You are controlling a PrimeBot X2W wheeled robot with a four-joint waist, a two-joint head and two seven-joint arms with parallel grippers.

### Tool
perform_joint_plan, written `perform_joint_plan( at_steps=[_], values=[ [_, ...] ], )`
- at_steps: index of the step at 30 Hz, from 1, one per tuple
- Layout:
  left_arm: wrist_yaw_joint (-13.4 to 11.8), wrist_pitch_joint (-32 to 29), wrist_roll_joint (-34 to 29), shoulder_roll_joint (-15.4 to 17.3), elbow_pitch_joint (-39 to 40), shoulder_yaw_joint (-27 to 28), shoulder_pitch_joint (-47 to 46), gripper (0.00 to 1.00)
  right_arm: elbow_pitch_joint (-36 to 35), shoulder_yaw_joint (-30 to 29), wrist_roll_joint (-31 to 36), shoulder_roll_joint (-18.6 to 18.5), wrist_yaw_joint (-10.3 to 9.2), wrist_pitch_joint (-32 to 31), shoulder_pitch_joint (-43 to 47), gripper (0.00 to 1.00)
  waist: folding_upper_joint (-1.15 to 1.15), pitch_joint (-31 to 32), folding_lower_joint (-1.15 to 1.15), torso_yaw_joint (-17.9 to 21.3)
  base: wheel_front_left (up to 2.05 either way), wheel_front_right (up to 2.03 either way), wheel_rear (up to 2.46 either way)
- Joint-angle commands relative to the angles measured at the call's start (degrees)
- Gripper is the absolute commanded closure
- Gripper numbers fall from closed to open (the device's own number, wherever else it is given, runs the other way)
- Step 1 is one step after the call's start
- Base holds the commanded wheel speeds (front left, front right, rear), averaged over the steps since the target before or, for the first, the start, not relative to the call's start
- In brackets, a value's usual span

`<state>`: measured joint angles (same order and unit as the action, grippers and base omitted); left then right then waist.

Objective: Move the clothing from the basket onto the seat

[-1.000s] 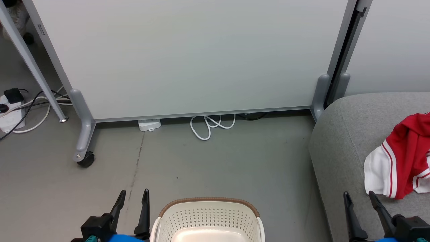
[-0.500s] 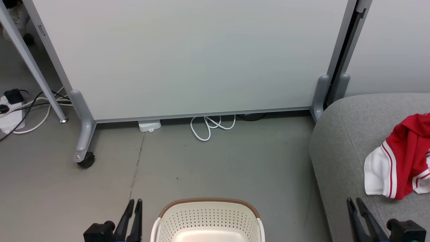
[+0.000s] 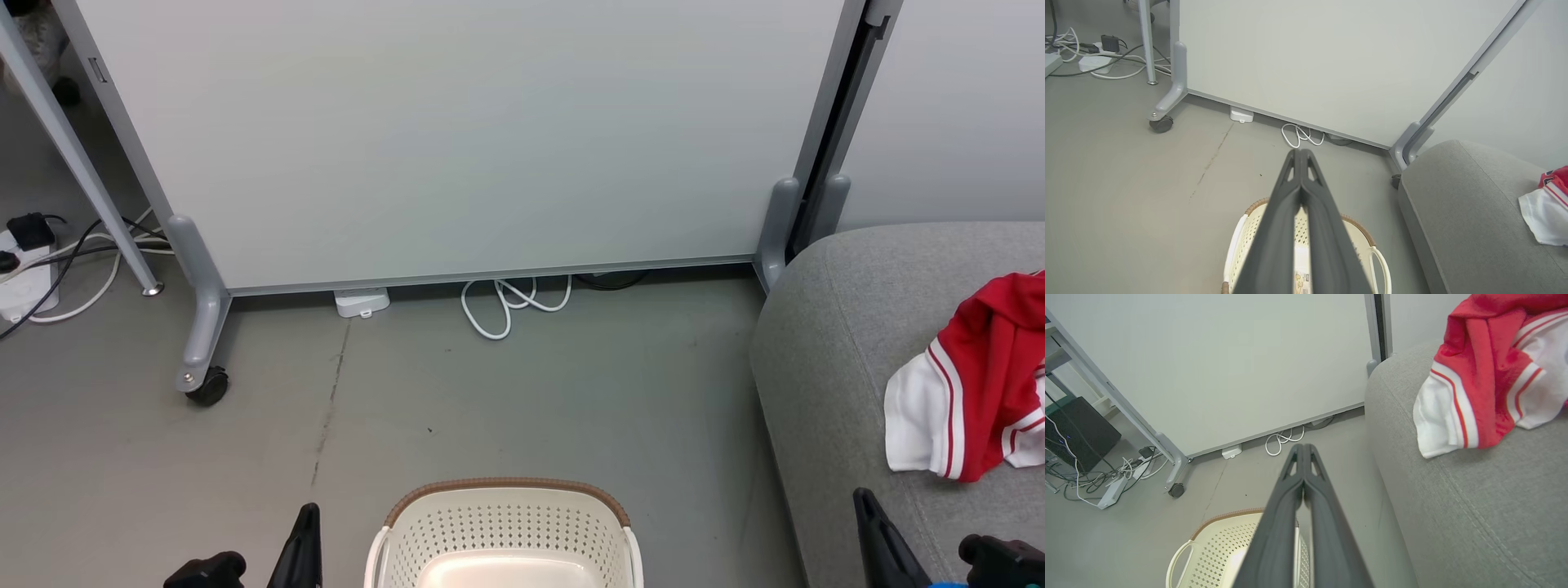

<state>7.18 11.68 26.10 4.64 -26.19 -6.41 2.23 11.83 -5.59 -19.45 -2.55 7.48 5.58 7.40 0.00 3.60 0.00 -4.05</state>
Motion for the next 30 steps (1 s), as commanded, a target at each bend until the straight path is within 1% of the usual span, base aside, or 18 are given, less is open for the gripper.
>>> perform_joint_plan(
  at_steps=[1, 13, 30],
  values=[
    [0.1, -0.6, 2.6, -0.1, 1.4, 0.7, -2.1, 1.0, -0.7, -0.1, -3.0, -0.2, 0.0, -0.5, -2.0, 1.0, 0.0, -0.1, 0.0, 0.1, 0.0, 0.0, 0.0],
    [0.1, -3.5, 13.3, -0.4, 3.3, 2.7, -3.3, 1.0, -0.4, -0.2, -14.7, -0.2, 0.01, -2.4, -4.0, 1.0, 0.0, -0.5, 0.0, 0.5, 0.0, 0.0, 0.0],
    [0.2, -7.0, 26.1, -0.7, 5.5, 5.3, -4.7, 1.0, 0.2, -0.4, -28.8, -0.3, 0.01, -4.7, -6.5, 1.0, 0.0, -1.0, 0.0, 1.1, 0.0, 0.0, 0.0]
  ],
)
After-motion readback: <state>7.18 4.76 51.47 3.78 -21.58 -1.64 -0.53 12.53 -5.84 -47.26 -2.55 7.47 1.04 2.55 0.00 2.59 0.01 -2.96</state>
